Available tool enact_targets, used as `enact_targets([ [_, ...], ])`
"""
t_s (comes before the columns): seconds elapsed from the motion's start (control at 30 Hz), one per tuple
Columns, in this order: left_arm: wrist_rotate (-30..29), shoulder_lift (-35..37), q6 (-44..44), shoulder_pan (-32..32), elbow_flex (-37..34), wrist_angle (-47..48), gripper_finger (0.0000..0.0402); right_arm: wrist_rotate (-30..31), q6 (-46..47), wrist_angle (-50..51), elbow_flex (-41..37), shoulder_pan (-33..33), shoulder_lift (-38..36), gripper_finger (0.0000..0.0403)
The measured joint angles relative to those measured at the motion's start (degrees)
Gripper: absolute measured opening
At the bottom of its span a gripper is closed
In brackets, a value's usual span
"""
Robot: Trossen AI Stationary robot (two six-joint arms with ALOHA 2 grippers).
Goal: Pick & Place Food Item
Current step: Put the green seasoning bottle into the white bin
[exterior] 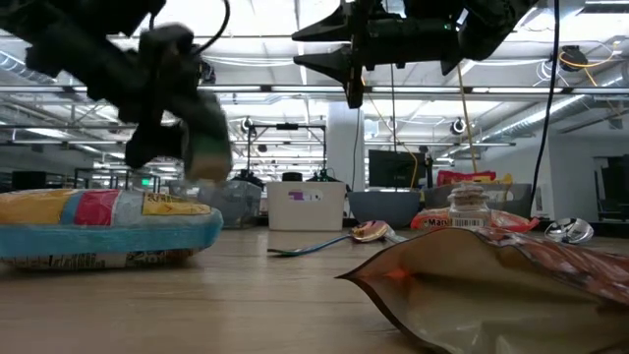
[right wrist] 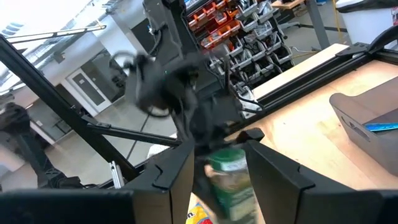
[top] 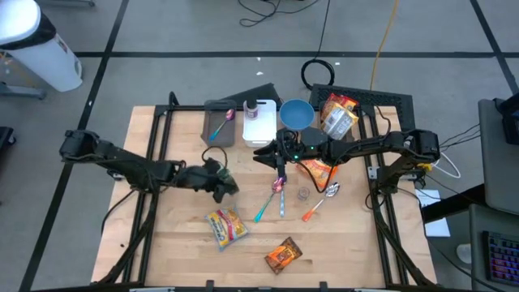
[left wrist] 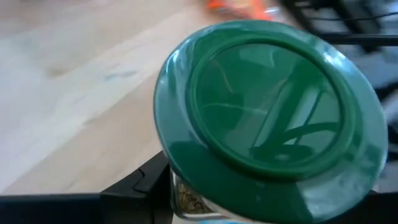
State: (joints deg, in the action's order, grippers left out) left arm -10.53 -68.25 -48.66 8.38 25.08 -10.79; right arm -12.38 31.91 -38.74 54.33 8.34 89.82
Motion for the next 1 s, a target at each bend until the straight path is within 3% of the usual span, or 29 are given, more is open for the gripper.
enact_targets([
  [0.23,13.5,7.4,6.5,-6.1,5.2,5.1,0.0206,-6.3,0.2,0.6,0.7,-0.1,0.0,0.0139],
  [0.4,19.5,8.3,13.1,-9.4,13.3,17.7,0.0206,-8.9,-2.7,6.0,4.5,-0.1,0.0,0.0139],
  [0.6,21.1,7.0,22.0,-11.3,23.5,27.3,0.0206,-8.9,-6.7,14.3,9.8,-0.1,0.0,0.0139],
  [0.83,21.3,1.3,27.5,-12.4,31.8,34.4,0.0206,-6.9,-5.6,13.3,10.8,1.2,0.0,0.0142],
  [1.0,24.1,-3.6,30.4,-12.4,36.0,35.5,0.0206,-7.0,-3.7,13.2,10.8,1.4,0.0,0.0168],
])
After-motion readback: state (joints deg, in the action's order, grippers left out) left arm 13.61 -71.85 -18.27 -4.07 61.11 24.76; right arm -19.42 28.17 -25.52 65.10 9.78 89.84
